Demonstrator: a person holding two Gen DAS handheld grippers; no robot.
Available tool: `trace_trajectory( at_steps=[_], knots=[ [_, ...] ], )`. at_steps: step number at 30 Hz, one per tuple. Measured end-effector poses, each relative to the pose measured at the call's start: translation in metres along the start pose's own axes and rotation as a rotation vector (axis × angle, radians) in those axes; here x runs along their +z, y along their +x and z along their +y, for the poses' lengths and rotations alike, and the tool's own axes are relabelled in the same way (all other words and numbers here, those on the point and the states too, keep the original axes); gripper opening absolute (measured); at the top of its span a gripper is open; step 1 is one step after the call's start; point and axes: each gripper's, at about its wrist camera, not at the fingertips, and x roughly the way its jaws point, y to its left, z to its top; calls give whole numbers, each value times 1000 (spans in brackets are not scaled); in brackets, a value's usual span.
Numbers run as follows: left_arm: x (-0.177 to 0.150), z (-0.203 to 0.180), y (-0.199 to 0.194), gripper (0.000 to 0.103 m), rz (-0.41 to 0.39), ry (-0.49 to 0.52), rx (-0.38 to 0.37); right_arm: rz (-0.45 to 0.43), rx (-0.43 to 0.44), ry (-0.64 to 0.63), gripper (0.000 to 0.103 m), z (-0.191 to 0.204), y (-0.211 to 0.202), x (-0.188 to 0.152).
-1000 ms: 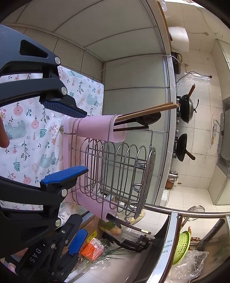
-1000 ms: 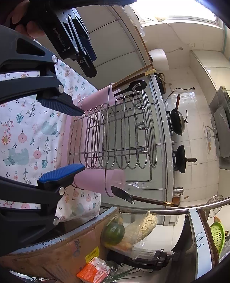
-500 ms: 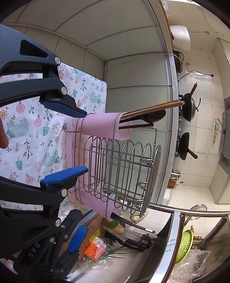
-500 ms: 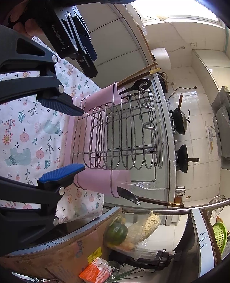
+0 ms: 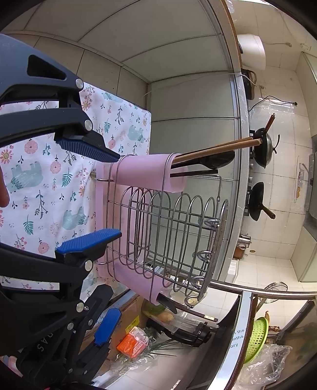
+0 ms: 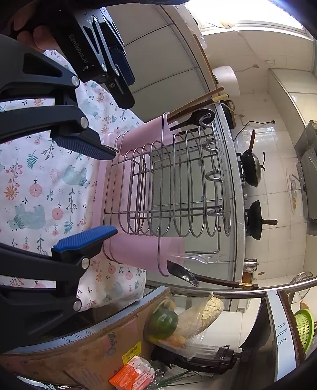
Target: Organize utensils
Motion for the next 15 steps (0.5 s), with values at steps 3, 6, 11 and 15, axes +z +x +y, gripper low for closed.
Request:
trace_trajectory(
  at_steps=[3, 6, 11, 15],
  knots=[
    [0, 0, 0, 57, 2, -1, -2, 5, -1, -2, 56, 0, 1, 0],
    [0, 0, 0, 57, 2, -1, -2, 7, 0, -5, 56, 1, 1, 0],
    [0, 0, 0, 57, 2, -1, -1, 9, 1, -11, 56, 3, 2, -1],
    [-1, 0, 0, 57, 1, 2, -3, 12, 2, -14, 56, 3, 3, -1]
  ],
)
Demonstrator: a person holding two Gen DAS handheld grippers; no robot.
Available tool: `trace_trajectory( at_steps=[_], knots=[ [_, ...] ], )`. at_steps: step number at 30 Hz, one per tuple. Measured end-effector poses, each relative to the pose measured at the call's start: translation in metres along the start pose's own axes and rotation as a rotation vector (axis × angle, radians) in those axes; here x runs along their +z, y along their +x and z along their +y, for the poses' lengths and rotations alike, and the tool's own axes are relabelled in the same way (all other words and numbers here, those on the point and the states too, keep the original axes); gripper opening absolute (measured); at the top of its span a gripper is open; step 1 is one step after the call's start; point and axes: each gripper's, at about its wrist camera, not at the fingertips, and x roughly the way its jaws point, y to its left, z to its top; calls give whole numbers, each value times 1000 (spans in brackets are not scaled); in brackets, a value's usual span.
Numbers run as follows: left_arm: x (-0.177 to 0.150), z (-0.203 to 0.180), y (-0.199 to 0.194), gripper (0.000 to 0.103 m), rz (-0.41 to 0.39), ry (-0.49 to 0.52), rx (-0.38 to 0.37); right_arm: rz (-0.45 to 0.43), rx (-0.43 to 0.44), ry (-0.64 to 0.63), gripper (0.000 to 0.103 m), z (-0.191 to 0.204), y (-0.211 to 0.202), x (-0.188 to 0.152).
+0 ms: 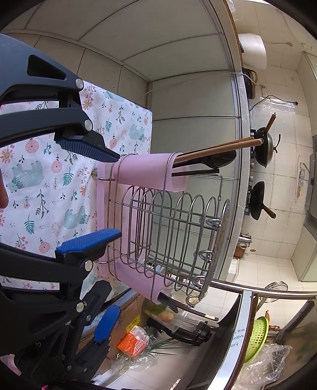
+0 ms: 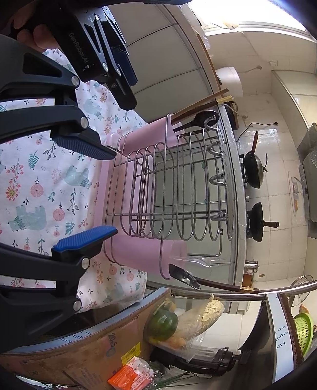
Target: Organize utensils
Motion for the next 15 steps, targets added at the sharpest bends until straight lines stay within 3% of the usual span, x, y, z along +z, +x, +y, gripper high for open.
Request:
trace_trajectory(
  at_steps=[15],
  knots=[
    [-2, -1, 0, 57, 5, 7, -6, -6, -7, -20, 56, 2, -2, 1]
  ],
)
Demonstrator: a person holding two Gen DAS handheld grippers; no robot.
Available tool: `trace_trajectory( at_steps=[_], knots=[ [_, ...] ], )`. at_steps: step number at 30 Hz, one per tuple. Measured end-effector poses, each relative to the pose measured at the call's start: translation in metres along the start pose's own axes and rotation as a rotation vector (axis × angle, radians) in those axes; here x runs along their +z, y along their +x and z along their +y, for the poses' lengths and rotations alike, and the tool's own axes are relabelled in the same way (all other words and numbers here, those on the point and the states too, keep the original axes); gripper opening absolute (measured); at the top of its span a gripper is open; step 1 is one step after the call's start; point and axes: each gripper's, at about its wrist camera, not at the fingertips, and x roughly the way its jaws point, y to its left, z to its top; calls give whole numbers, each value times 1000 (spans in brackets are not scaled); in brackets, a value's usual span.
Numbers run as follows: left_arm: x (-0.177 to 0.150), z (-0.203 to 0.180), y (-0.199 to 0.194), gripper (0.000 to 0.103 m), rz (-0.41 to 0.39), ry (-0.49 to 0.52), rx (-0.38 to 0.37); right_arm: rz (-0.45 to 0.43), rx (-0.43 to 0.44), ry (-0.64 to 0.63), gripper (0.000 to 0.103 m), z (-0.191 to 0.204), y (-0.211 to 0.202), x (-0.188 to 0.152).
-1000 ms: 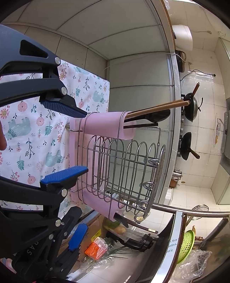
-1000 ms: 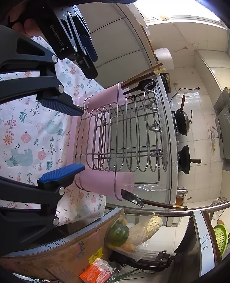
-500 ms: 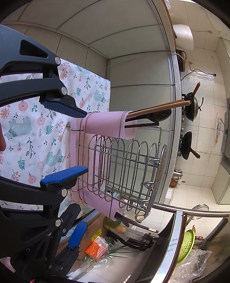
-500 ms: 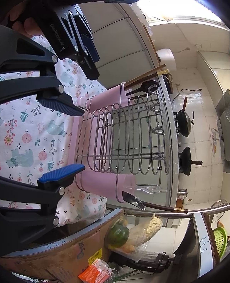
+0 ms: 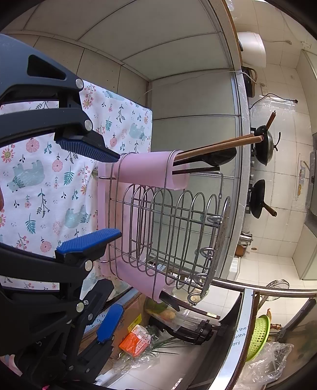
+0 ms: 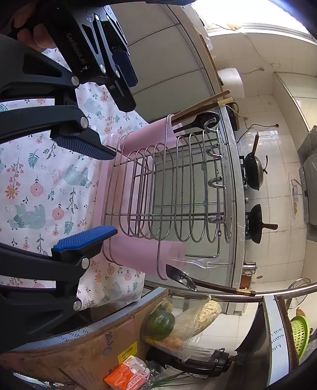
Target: Organize utensils
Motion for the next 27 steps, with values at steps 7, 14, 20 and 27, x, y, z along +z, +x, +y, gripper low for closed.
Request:
trace_trajectory(
  at_steps=[7, 14, 20, 27],
  knots=[
    [0, 0, 0, 57, 1, 2, 0, 1, -3, -3, 56, 0, 0, 0],
    [-1, -2, 2, 57, 9, 8, -4, 3, -3, -4, 56, 0, 0, 0],
    [-1, 0, 4, 57, 8, 5, 3, 7, -4, -2, 56, -2, 2, -2],
    [-1, 2, 8, 57, 28, -4, -1, 14, -5, -4, 56, -3, 4, -4]
  ],
)
